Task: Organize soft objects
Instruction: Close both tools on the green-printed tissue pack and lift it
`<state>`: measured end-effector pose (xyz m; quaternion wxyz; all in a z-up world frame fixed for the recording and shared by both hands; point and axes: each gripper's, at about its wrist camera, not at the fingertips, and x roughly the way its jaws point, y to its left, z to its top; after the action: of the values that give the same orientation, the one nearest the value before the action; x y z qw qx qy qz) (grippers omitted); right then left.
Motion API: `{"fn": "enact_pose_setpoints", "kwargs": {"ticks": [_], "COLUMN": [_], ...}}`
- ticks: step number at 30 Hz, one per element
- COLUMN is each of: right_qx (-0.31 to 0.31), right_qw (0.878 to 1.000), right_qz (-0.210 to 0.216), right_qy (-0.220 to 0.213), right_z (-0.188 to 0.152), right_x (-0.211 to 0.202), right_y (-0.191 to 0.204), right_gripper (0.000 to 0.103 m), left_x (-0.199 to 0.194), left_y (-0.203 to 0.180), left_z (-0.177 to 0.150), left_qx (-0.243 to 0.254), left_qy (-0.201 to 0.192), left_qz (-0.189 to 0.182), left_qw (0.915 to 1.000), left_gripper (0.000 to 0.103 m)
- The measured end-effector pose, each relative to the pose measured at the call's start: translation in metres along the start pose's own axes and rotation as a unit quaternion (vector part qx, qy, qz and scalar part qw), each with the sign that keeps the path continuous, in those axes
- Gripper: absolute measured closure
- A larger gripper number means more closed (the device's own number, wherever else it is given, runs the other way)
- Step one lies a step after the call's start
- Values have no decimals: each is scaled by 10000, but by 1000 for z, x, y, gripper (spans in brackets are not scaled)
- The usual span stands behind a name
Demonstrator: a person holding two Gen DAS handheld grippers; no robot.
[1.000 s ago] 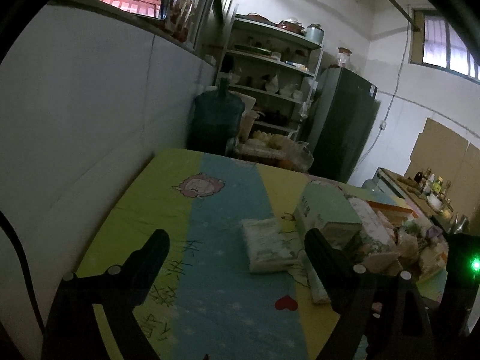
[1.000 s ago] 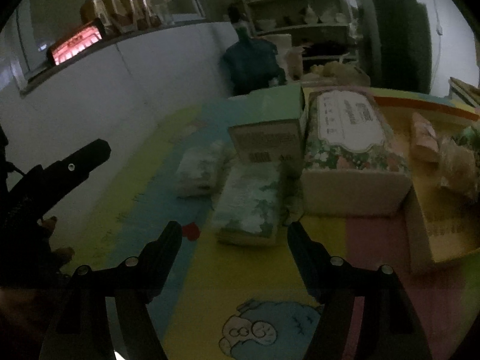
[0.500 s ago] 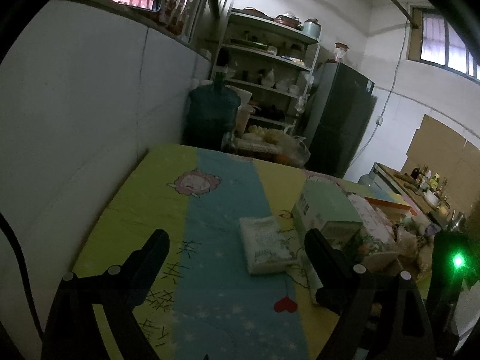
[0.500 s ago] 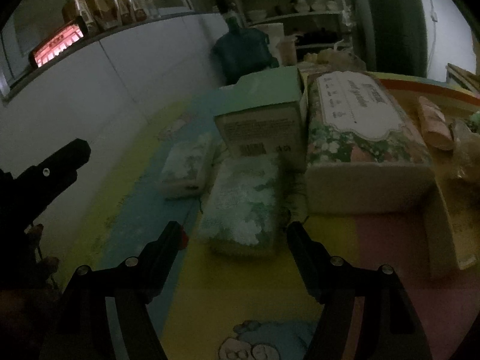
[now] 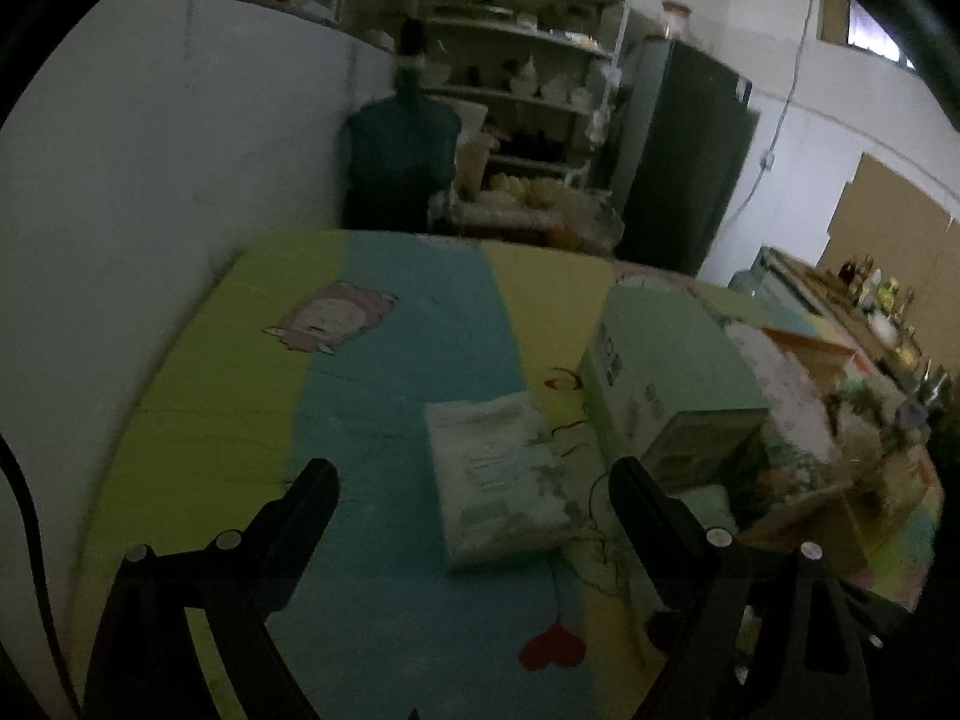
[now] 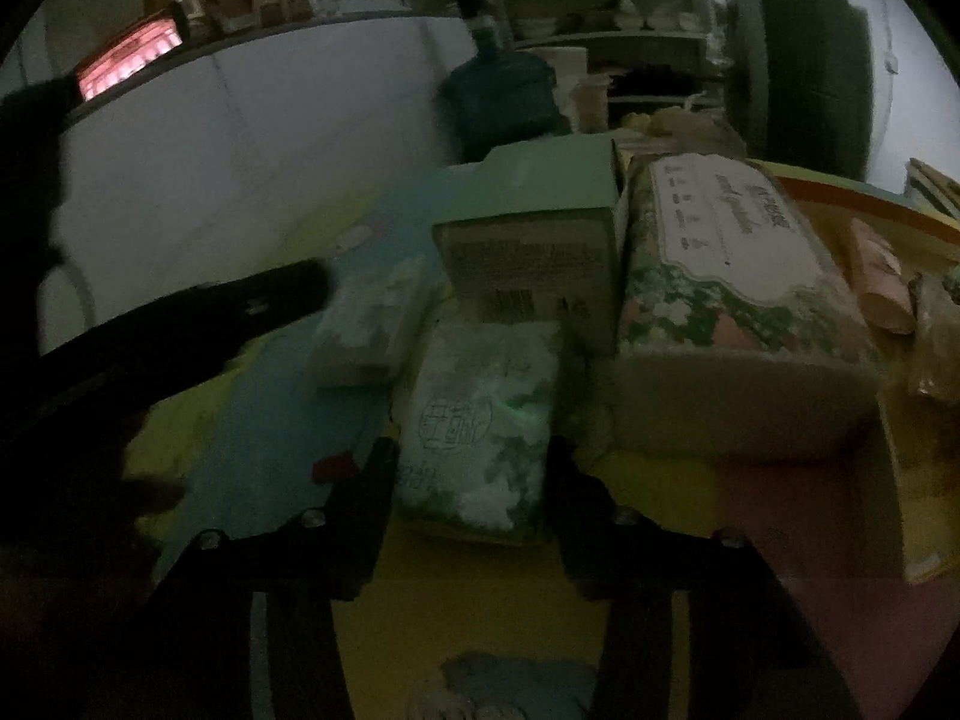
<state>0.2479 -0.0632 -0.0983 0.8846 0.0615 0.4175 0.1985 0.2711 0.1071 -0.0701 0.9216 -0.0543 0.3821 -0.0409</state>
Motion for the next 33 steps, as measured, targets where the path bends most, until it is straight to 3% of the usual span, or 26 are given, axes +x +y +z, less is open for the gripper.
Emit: {"fn": "enact_pose_setpoints", "kwargs": {"ticks": [12, 16, 18, 20, 26, 33], "right_qx": [-5, -55, -35, -32, -33, -36], "right_qw": [9993, 9989, 9987, 9986, 9983, 9976], "right_qz": [373, 455, 500, 526, 575, 695], "right_qy": [7, 16, 7, 4, -16, -52], "right_z": [-7, -8, -9, -10, -14, -16], "right_x": [-9, -10, -9, -10, -13, -15], "right_y": [-18, -18, -20, -20, -20, -21], "right_gripper": [55, 55, 55, 55, 55, 55], "left_x": [46, 41, 39, 34, 25, 3], "left_y": [-14, -10, -8, -5, 4, 7], "left_z": [-4, -4, -4, -6, -9, -18], "left_qx": [-7, -172, -223, -297, -430, -580], "left_qy": [670, 563, 515, 442, 386, 165], "left_qz": [488, 446, 483, 500, 300, 442], "left_qw": [9966, 9973, 9973, 9973, 9979, 9972], "left_gripper": [12, 20, 39, 51, 55, 55]}}
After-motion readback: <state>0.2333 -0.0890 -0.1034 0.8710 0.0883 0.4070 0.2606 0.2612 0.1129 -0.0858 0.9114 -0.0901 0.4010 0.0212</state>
